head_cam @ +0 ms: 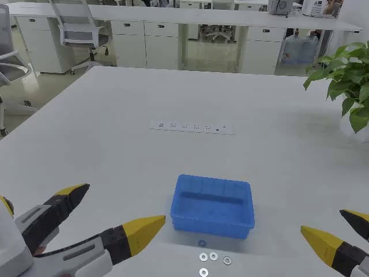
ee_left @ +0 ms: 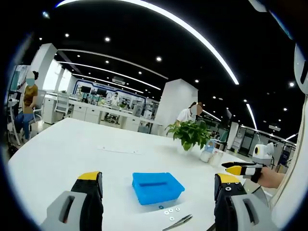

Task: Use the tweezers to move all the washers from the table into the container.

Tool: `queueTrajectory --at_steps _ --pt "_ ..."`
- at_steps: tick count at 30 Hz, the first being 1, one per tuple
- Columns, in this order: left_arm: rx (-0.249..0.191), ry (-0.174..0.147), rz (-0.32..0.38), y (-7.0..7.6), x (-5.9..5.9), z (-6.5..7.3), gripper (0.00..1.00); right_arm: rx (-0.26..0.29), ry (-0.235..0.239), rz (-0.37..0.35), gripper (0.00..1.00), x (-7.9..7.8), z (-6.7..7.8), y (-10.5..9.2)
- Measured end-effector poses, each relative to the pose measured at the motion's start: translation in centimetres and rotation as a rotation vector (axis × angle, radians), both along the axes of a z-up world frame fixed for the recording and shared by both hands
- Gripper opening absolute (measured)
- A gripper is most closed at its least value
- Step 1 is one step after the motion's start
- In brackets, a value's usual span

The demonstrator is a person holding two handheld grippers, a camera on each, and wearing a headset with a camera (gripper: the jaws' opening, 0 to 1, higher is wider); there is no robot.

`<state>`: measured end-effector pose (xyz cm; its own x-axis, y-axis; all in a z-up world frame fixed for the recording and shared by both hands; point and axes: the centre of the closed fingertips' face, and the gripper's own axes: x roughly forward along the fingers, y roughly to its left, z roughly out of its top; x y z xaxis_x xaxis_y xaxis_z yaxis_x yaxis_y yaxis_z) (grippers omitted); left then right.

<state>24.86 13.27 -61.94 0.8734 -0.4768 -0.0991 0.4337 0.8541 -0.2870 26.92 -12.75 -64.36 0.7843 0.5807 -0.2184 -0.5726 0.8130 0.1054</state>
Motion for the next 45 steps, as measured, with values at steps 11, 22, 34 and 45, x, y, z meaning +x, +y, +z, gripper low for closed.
queueTrajectory --at_steps 11,22,34,45 --pt "0.005 0.0 -0.001 0.0 -0.1 0.0 0.99 -0.001 -0.001 0.001 0.47 0.0 0.0 0.0" --pt "0.01 0.006 -0.012 -0.4 -0.2 -0.1 0.99 -0.001 -0.002 0.005 0.47 -0.1 0.0 0.2" --pt "0.014 0.019 -0.029 -0.7 -0.3 -0.3 0.99 0.001 0.001 0.009 0.49 -0.2 0.1 0.6" --pt "0.035 0.044 -0.028 -0.5 -0.5 -1.2 0.98 -0.009 0.021 0.036 0.52 0.1 -0.2 1.6"
